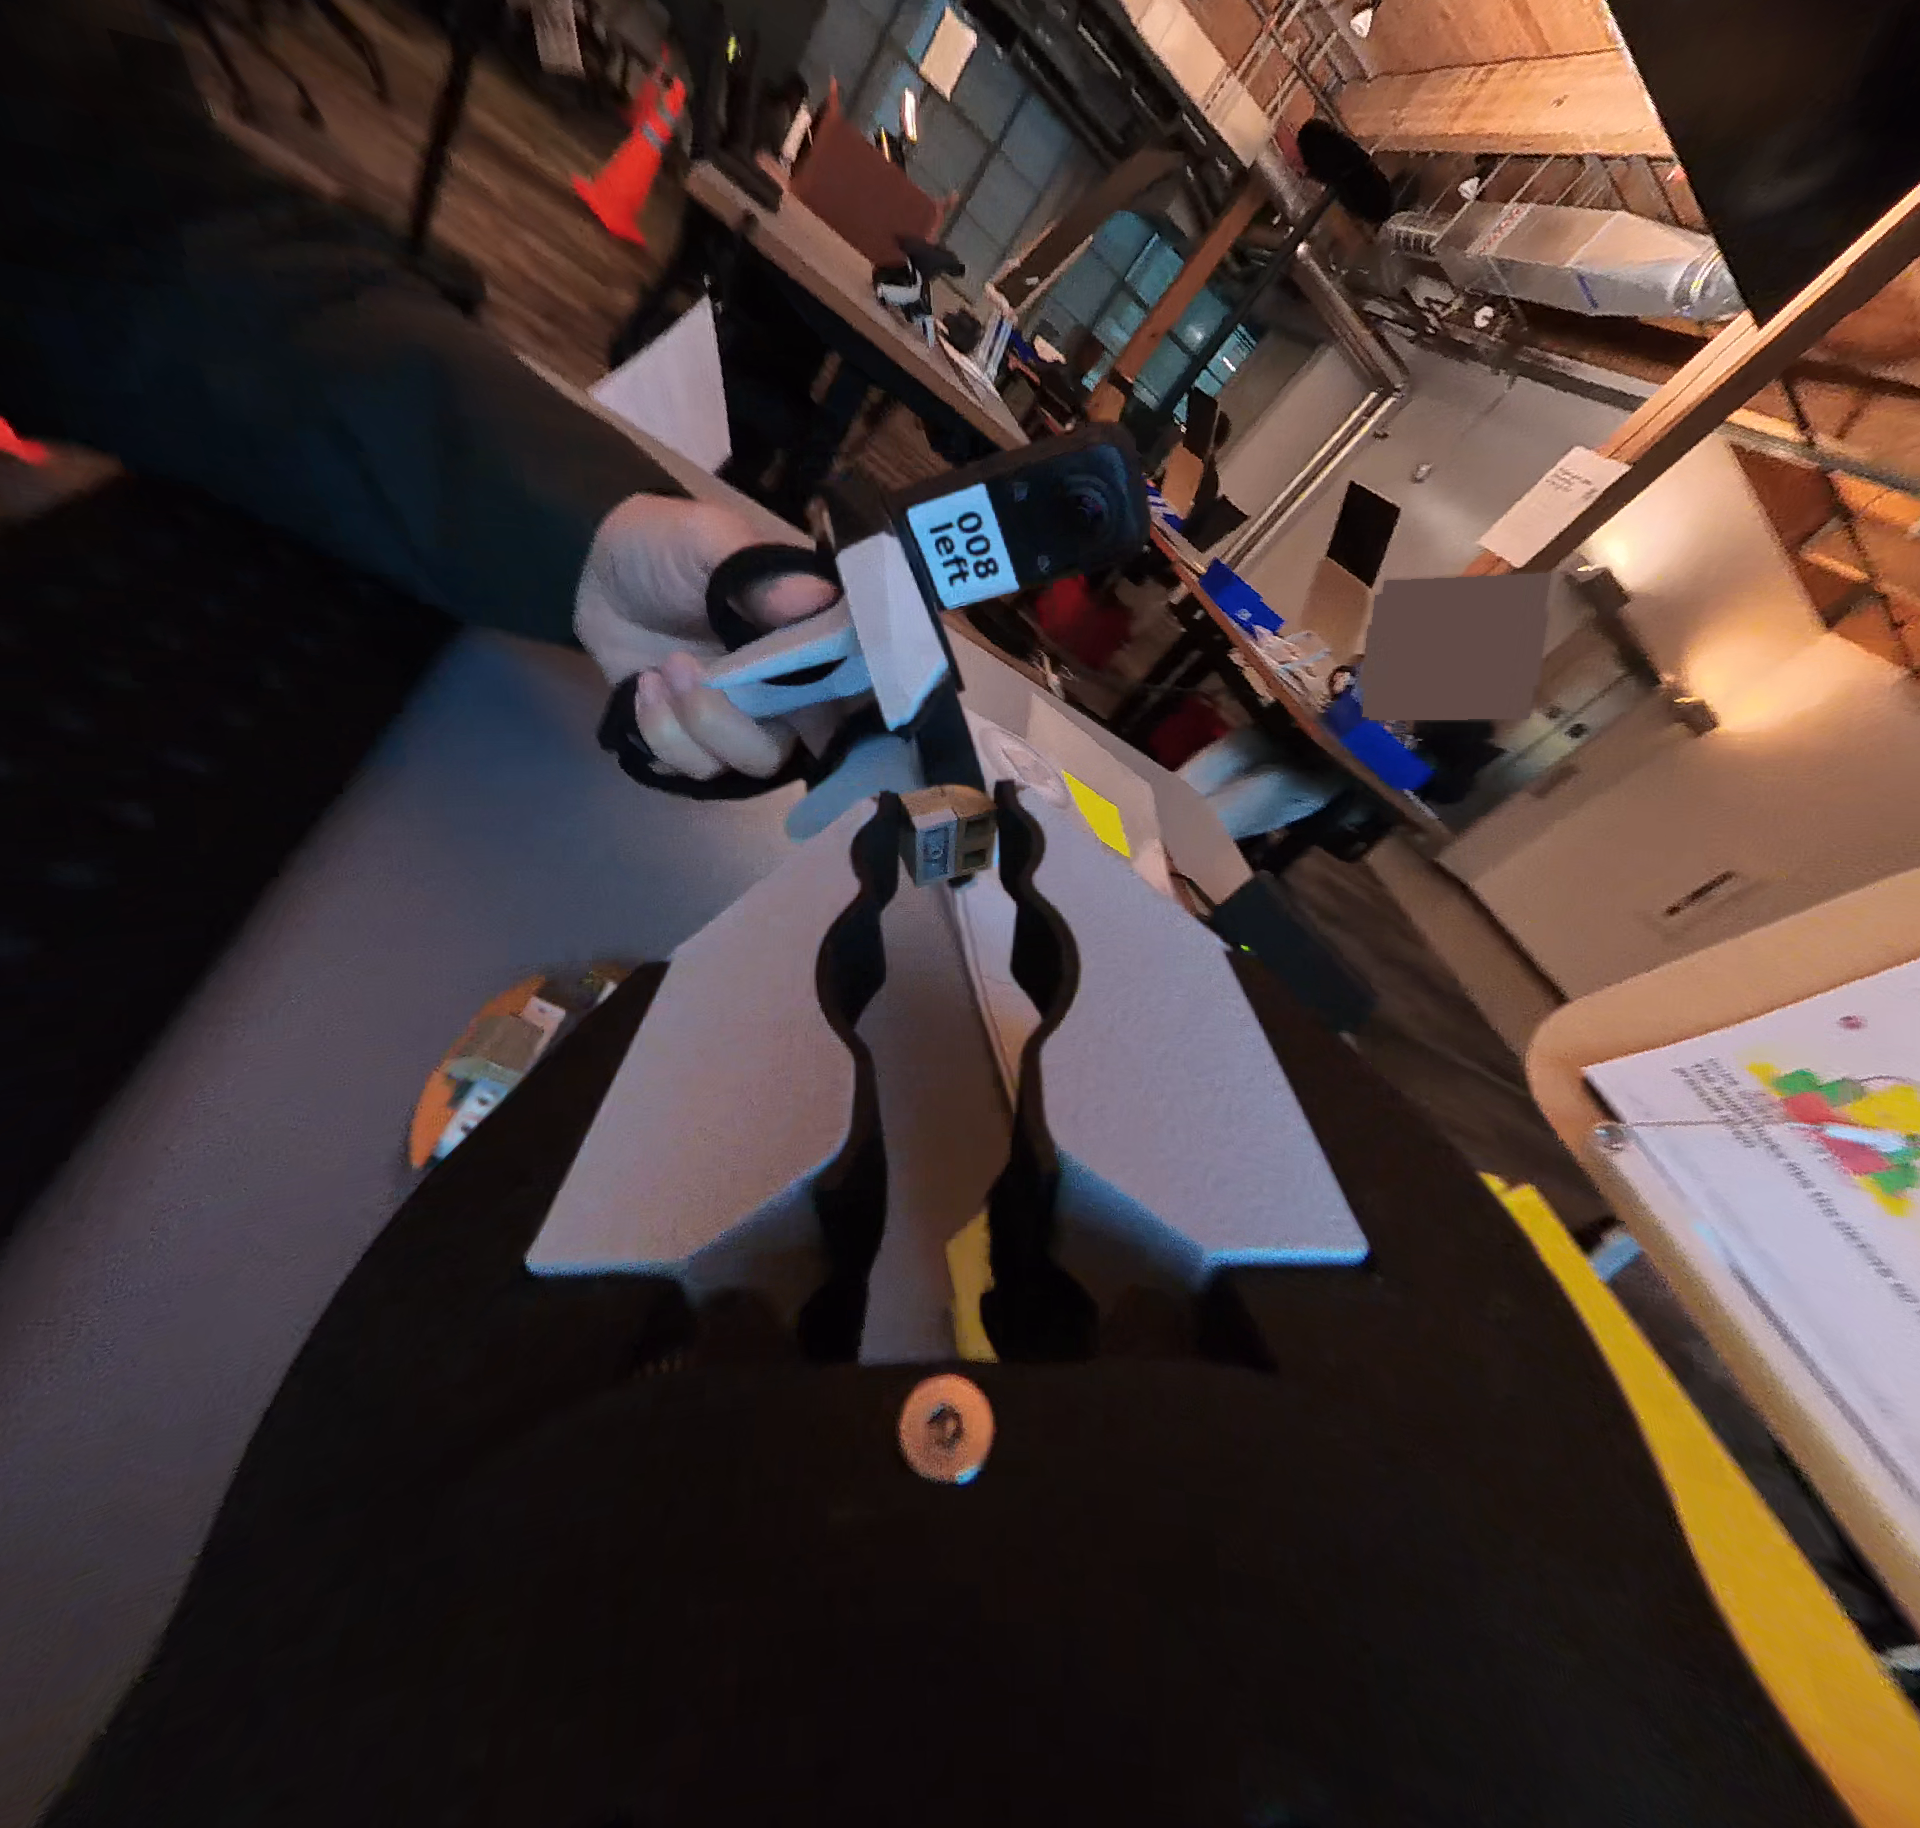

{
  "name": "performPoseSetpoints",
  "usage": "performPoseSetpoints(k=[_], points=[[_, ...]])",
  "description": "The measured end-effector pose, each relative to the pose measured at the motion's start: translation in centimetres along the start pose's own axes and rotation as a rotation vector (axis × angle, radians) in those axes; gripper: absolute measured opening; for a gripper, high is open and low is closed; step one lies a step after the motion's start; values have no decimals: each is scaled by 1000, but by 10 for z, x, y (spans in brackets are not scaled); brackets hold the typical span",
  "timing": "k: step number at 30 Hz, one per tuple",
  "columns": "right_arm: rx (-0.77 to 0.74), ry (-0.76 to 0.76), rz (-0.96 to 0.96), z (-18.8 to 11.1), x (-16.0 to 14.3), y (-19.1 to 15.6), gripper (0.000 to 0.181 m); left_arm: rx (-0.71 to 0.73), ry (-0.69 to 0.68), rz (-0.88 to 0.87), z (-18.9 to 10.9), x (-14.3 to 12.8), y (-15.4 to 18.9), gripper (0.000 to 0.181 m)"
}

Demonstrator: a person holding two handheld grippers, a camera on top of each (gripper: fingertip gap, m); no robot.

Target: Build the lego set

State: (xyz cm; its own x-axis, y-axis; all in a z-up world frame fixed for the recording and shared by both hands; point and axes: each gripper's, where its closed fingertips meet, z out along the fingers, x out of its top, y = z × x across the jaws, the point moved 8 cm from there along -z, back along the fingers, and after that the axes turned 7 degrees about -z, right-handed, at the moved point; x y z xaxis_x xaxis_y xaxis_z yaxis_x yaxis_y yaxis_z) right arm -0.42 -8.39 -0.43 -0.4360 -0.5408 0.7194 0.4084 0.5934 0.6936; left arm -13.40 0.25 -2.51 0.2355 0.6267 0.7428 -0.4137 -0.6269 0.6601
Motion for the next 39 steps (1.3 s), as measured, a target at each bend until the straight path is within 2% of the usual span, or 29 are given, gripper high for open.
performPoseSetpoints(k=[6,10,19,22,25,30,32,33,39], points=[[13,-95,-158,7,-4,-11,17,-3,-67,-51,8,-8,-6,27],[53,-115,-178,11,-7,-18,17,4,-76,-86,8,-10,-12,15],[-5,-148,-193,8,-9,-11,17,-15,-27,-105,1,-5,-16,13],[-6,-154,-228,8,-8,-12,17,-7,-36,-100,3,-6,-16,24],[-1,-183,-283,11,-9,-16,17,22,-59,-80,6,-9,-17,14],[-22,-213,-310,14,-11,-17,17,50,-53,-63,4,-7,-18,14],[-13,-192,-238,13,-10,-15,17,62,-53,-26,3,-6,-17,14],[0,-175,-140,12,-10,-11,18,67,-39,-8,1,-4,-16,14],[148,-40,718,2,-24,21,30,82,7,58,-6,3,-11,13]])
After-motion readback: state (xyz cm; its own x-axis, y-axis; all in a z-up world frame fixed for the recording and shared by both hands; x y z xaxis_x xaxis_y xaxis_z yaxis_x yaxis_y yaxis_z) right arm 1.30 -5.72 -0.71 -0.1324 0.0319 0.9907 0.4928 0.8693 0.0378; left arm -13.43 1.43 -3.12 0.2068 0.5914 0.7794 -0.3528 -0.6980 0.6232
